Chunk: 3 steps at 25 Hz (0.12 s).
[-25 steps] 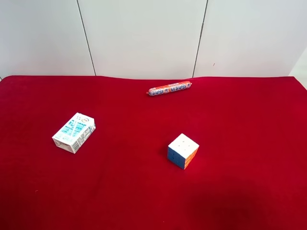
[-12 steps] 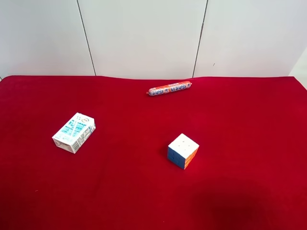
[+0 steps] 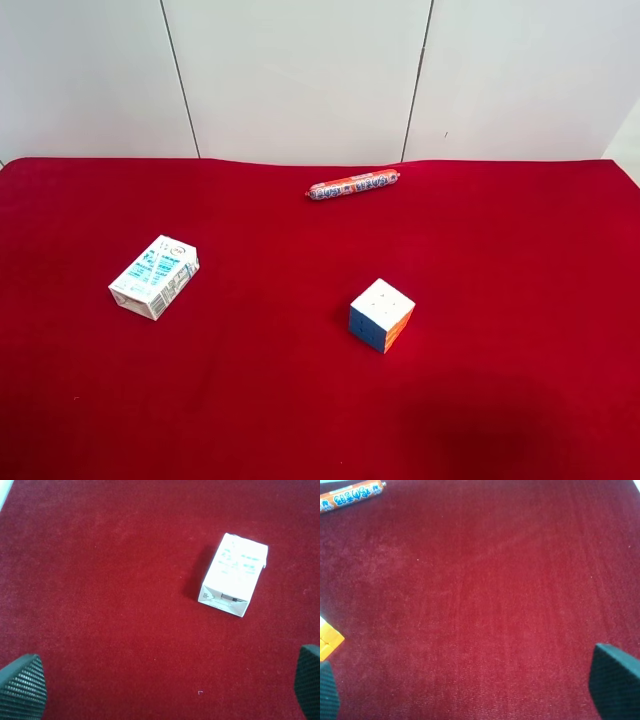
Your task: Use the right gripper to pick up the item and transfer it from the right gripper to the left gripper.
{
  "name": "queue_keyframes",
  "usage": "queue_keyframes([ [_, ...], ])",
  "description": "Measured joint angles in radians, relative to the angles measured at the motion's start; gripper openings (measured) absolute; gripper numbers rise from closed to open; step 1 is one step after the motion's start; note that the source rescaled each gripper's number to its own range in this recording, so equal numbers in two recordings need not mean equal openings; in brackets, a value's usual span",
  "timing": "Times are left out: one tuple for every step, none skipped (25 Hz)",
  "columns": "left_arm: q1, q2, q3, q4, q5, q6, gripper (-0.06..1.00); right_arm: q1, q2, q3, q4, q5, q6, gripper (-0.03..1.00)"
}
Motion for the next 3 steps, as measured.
queue_keyframes([
  [0.0, 0.0, 0.0, 0.0, 0.0, 0.0, 1.0, 0.0, 0.0, 0.0, 0.0, 0.0, 0.0, 0.98],
  [0.0, 0.0, 0.0, 0.0, 0.0, 0.0, 1.0, 0.0, 0.0, 0.0, 0.0, 0.0, 0.0, 0.98],
  [0.0, 0.0, 0.0, 0.0, 0.0, 0.0, 1.0, 0.0, 0.0, 0.0, 0.0, 0.0, 0.0, 0.98],
])
